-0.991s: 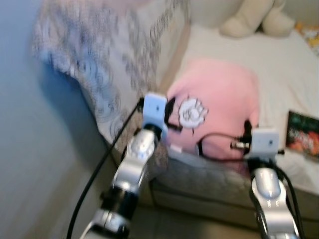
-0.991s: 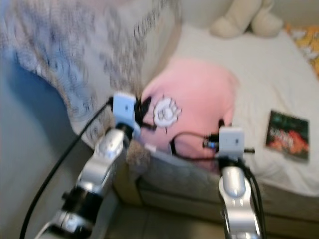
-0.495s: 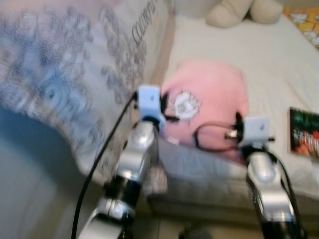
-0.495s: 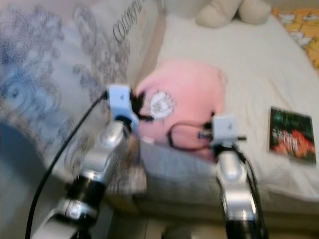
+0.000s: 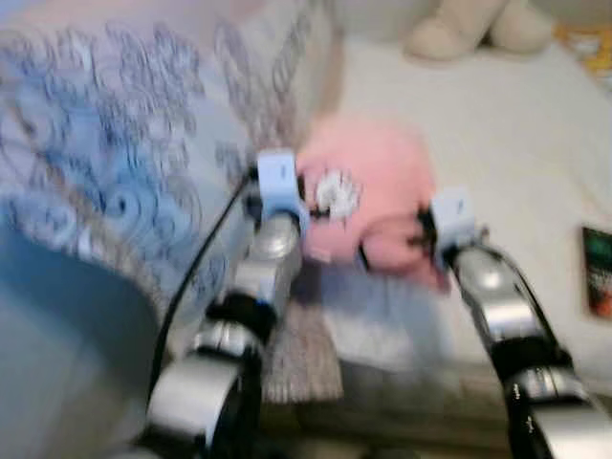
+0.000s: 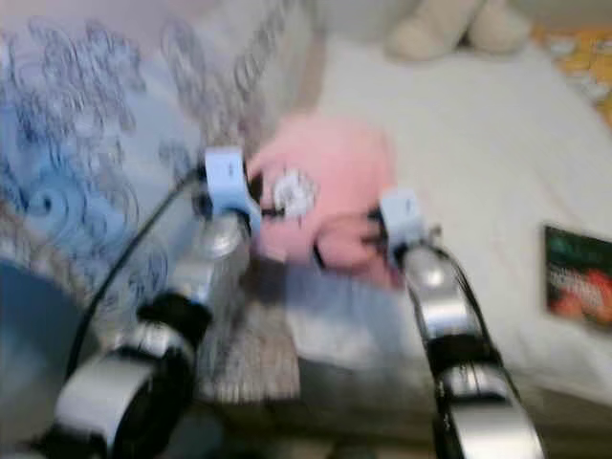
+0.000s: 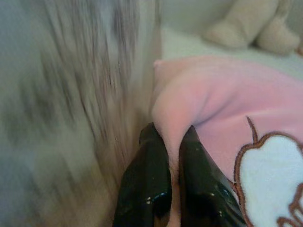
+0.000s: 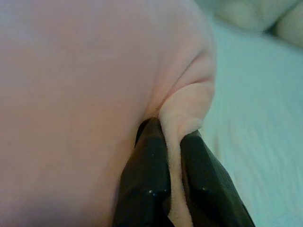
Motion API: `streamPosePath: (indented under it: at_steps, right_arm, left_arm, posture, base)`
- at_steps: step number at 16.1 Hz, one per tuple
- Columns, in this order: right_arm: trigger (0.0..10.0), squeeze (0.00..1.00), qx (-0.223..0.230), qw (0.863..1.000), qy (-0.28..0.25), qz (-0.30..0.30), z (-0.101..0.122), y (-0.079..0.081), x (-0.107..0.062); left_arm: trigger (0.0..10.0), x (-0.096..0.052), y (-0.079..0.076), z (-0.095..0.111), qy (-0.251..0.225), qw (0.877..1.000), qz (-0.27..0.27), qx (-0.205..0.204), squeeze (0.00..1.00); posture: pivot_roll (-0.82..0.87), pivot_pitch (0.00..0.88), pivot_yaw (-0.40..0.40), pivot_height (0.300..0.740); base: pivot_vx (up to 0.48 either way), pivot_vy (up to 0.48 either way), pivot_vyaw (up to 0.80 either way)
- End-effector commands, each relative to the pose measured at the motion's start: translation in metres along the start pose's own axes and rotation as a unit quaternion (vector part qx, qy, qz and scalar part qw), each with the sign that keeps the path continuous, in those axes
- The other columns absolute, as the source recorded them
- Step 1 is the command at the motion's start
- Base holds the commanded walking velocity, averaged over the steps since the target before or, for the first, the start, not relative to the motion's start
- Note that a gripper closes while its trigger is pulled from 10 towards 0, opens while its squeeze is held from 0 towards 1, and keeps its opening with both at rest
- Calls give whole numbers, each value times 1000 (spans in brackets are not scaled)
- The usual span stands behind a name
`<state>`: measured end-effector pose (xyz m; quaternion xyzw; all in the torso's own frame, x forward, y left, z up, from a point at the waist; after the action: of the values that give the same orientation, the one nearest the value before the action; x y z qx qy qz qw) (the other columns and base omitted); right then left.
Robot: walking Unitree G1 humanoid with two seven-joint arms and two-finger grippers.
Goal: Clean up the room
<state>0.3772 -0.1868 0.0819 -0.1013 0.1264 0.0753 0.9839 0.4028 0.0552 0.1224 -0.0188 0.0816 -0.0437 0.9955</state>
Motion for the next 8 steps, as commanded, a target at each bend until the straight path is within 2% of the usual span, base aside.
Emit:
streamPosePath:
  at_steps: [1,2,3,4,5,6,8]
  right_arm:
    - [10000,0,-33,999,30,17,-12,3,2]
    - [10000,0,-44,998,41,21,-18,3,2]
    - [10000,0,-80,994,69,30,-30,2,1]
    - [10000,0,-101,991,77,36,-33,1,1]
    - [10000,0,-108,991,75,33,-30,-2,1]
    - [10000,0,-109,992,59,20,-17,-10,5]
    - [10000,0,-120,993,13,0,15,-25,12]
  left_arm:
    - [10000,-3,11,-29,57,996,50,-52,0]
    - [10000,-4,8,-33,67,995,53,-61,0]
    - [10000,-8,3,-46,98,988,67,-97,0]
    - [10000,-11,-2,-54,117,982,77,-129,0]
    - [10000,-12,-5,-56,121,979,80,-141,0]
    - [10000,-12,-11,-54,118,977,77,-158,0]
    - [10000,-6,-18,-33,78,984,62,-147,0]
  posture:
    - [-265,190,16,740]
    - [-268,203,13,740]
    - [-299,263,-5,740]
    - [-313,283,-12,740]
    - [-319,295,-16,740]
    - [-321,306,-21,740]
    - [-318,309,-25,740]
  base:
    - [0,0,0]
    - [0,0,0]
    - [0,0,0]
    - [0,0,0]
    - [0,0,0]
    - [0,0,0]
    - [0,0,0]
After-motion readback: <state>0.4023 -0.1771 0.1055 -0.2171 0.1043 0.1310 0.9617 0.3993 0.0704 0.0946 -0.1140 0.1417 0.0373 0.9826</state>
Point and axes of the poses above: a point about 5 cm out from each wrist's last joint towards the gripper, its own x axis pointing out of the wrist towards the gripper, its own z axis along the axis of the wrist's last joint, y = z × x, the point moved 3 cm from there along x, pointing out of the wrist towards the gripper, and after that the axes turned 9 degrees about x, right-handed, at the moved point
